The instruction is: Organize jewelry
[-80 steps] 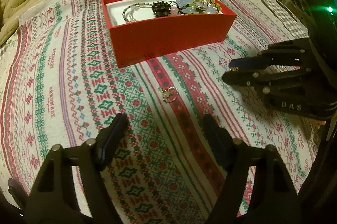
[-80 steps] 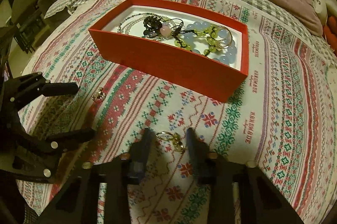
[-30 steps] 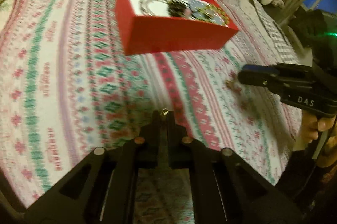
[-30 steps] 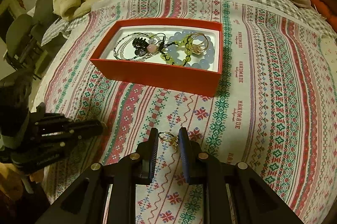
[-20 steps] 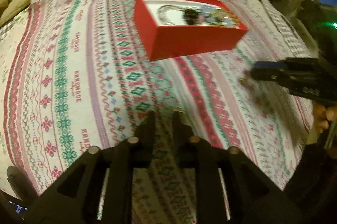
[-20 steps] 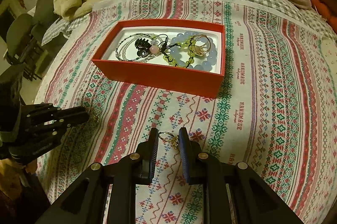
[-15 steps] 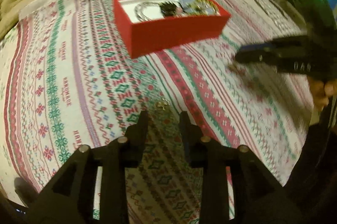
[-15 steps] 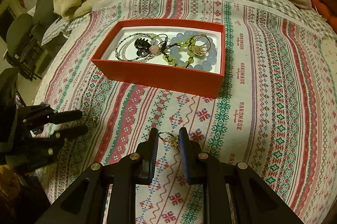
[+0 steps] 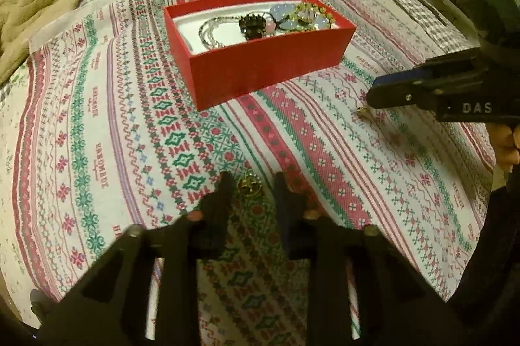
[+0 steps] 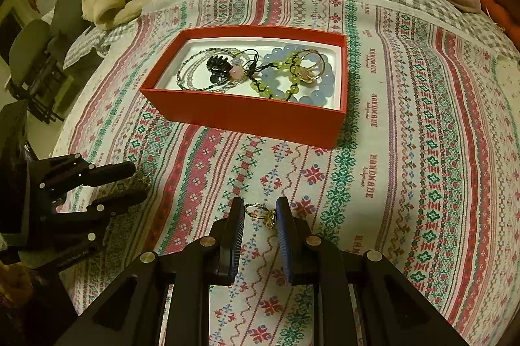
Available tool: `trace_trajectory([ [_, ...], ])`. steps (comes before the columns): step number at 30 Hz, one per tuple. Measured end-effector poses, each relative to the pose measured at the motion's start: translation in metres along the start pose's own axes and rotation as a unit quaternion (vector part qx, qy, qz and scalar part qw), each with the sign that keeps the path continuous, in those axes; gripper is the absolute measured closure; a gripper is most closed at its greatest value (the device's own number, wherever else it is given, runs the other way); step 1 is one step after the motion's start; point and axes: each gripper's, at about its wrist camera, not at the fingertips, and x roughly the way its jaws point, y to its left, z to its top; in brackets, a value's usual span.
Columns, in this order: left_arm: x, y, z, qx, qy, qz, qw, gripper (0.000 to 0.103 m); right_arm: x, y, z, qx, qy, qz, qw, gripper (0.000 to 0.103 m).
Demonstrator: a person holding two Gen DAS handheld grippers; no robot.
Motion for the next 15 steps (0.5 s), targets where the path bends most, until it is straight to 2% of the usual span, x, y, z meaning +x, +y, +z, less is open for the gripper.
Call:
trace_trajectory([
  [1,0.003,0.0,0.001,-0.002,0.005,0.002,1.0,0.096,0.0,0.0,0.0,0.001,0.0,0.0,1.0,0.083],
  [3,0.003,0.001,0.002,-0.012,0.001,-0.003,0.9999,0.097,0.0,0.001,0.0,0.001,0.0,0.0,1.0,0.083],
  [10,-0.018,0.011,0.008,-0.062,-0.035,-0.057,0.9958,0.098,-0.005,0.001,-0.001,0.006,-0.006,0.0,1.0,0.083],
  [15,-0.027,0.017,0.013,-0.085,-0.049,-0.066,0.9929,0.098,-0.01,0.0,0.001,0.011,-0.011,0.001,1.0,0.083],
])
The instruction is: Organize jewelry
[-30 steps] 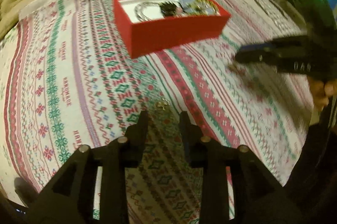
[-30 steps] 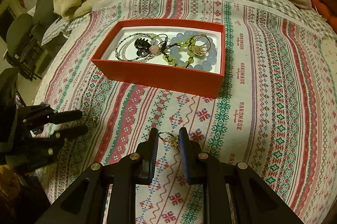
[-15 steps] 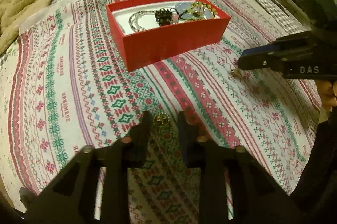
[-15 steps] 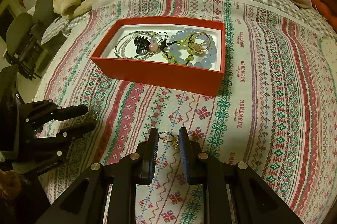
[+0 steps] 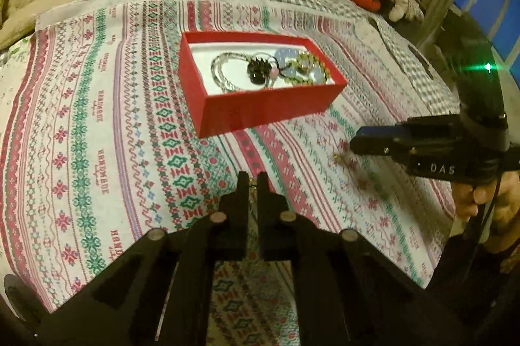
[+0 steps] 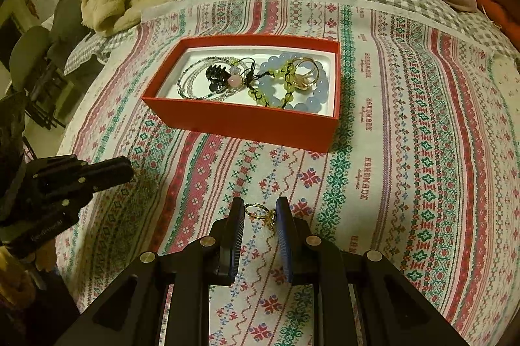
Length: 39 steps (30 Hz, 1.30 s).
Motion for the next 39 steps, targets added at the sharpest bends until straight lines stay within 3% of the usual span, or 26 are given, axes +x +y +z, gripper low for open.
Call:
trace_trajectory([
  [10,-0.013,0.003,0.023,-0.034,-0.028,-0.031,0.9985,0.098,-0.018,-0.001,0.012,0.012,-0.025,0.014,1.0,0.083],
  [20,-0.008,0.0,0.046,-0.059,-0.044,-0.028,0.9969,0.098,-0.028,-0.002,0.026,0.034,-0.045,0.031,0.998,0.083],
  [30,0.018,0.007,0.076,-0.087,-0.065,0.037,0.9934,0.098,-0.024,-0.016,0.049,0.073,-0.072,0.035,0.994,0.083],
  [39,0.037,0.011,0.082,-0.084,-0.061,0.089,0.9906,0.098,-0.003,-0.019,0.065,0.093,-0.076,0.042,0.992,0.083],
])
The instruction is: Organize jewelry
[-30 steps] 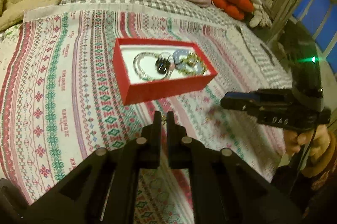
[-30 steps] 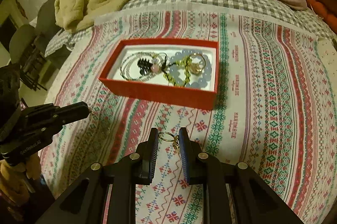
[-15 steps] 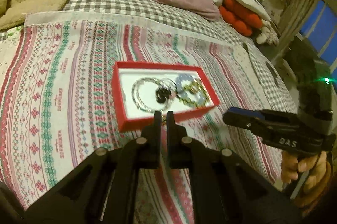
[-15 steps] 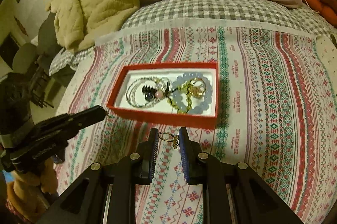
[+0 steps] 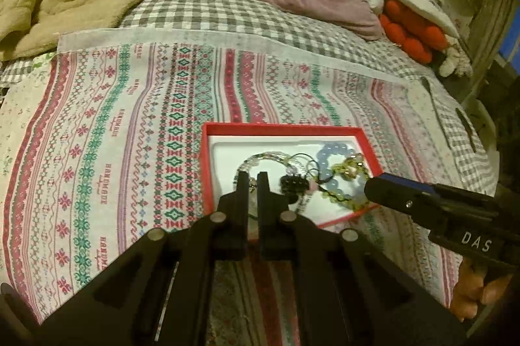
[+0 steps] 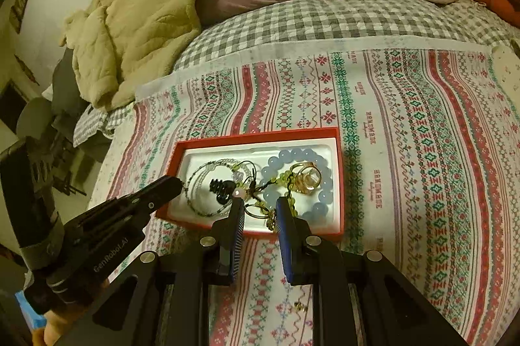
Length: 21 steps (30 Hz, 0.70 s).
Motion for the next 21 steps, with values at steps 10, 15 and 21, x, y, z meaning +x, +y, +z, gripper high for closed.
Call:
trace_trajectory([
  [10,0.01,-0.002,0.001,0.01,0.009,0.014,0.9998,0.097,0.023,-0.006,0.002,0.01,0.012,-0.011,1.0,0.083],
  [15,0.008,-0.002,0.001,0.014,0.009,0.021,0.9997,0.096,0.023,-0.008,0.003,0.01,0.016,-0.015,1.0,0.081],
  [21,-0.003,-0.004,-0.001,0.02,0.006,0.021,0.9996,0.085,0.01,-0.005,0.001,0.003,0.013,-0.015,1.0,0.079],
])
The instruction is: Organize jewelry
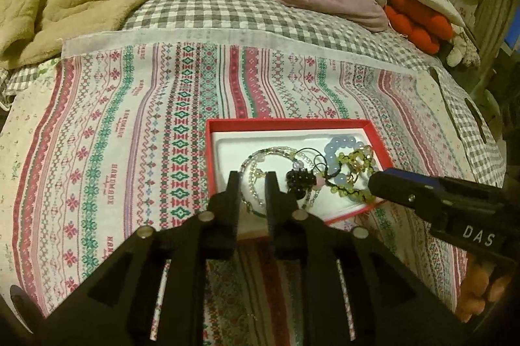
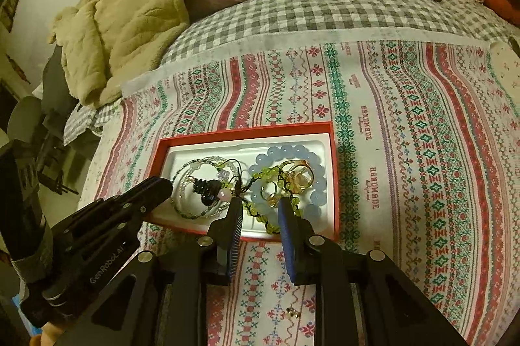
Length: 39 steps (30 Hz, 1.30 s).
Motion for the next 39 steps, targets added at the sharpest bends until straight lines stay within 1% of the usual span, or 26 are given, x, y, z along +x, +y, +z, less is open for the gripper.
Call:
trace_trajectory([
  [2,-0.005,-0.002,0.0,0.003,-0.002,0.0,1.0,0.084,-0.006,0.001,-0.002,-0.003,-0.003,0.001,1.0,0.078],
  [6,-0.015,-0.005,-0.003,0.005,-0.005,0.0,1.0,0.076,-0.019,0.004,-0.004,-0.013,-0.01,-0.001,1.0,0.074],
  [7,-0.017,-0.005,-0.004,0.006,-0.005,0.0,1.0,0.074,-0.023,0.004,-0.006,-0.015,-0.012,-0.002,1.0,0.071],
  [8,-0.019,-0.005,-0.004,0.006,-0.003,0.0,1.0,0.073,-0.025,0.004,-0.007,-0.016,-0.013,-0.003,1.0,0.065],
  [10,-0.023,-0.005,-0.006,0.009,-0.002,0.0,1.0,0.065,-0.032,0.004,-0.01,-0.017,-0.016,-0.005,1.0,0.053],
  [11,-0.026,-0.006,-0.007,0.011,-0.002,0.002,0.9999,0.062,-0.036,0.004,-0.012,-0.017,-0.021,-0.007,1.0,0.052],
  [13,-0.031,-0.007,-0.01,0.017,-0.002,0.008,0.9998,0.052,-0.042,0.004,-0.014,-0.021,-0.024,-0.008,0.999,0.051],
  [14,-0.032,-0.007,-0.011,0.019,-0.002,0.009,0.9998,0.05,-0.045,0.004,-0.015,-0.022,-0.025,-0.009,0.999,0.049],
  [15,-0.034,-0.007,-0.013,0.023,0.0,0.014,0.9996,0.045,-0.048,0.003,-0.016,-0.023,-0.026,-0.01,0.999,0.048],
  [16,-0.036,-0.006,-0.015,0.024,0.001,0.018,0.9996,0.043,-0.05,0.003,-0.018,-0.024,-0.028,-0.013,0.999,0.045],
  [19,-0.04,-0.001,-0.021,0.02,0.014,0.029,0.9993,0.033,-0.058,0.003,-0.023,-0.031,-0.031,-0.024,0.999,0.039],
  [23,-0.045,0.007,-0.032,0.01,0.032,0.037,0.9988,0.024,-0.065,0.002,-0.034,-0.043,-0.03,-0.04,0.998,0.032],
  [24,-0.047,0.009,-0.034,0.011,0.032,0.041,0.9986,0.022,-0.067,0.001,-0.037,-0.045,-0.03,-0.043,0.998,0.031],
  [27,-0.051,0.012,-0.043,0.018,0.034,0.055,0.9978,0.014,-0.069,-0.002,-0.045,-0.05,-0.027,-0.055,0.997,0.023],
  [28,-0.052,0.014,-0.047,0.021,0.035,0.059,0.9974,0.01,-0.07,-0.003,-0.047,-0.053,-0.026,-0.059,0.997,0.021],
  [30,-0.053,0.016,-0.053,0.026,0.039,0.062,0.997,0.005,-0.071,-0.005,-0.054,-0.06,-0.025,-0.07,0.995,0.018],
  [33,-0.051,0.018,-0.065,0.031,0.048,0.067,0.9961,0.003,-0.068,-0.008,-0.063,-0.069,-0.016,-0.09,0.993,0.018],
  [39,-0.042,0.02,-0.091,0.045,0.074,0.07,0.9938,0.001,-0.055,-0.013,-0.088,-0.086,0.006,-0.11,0.99,0.018],
])
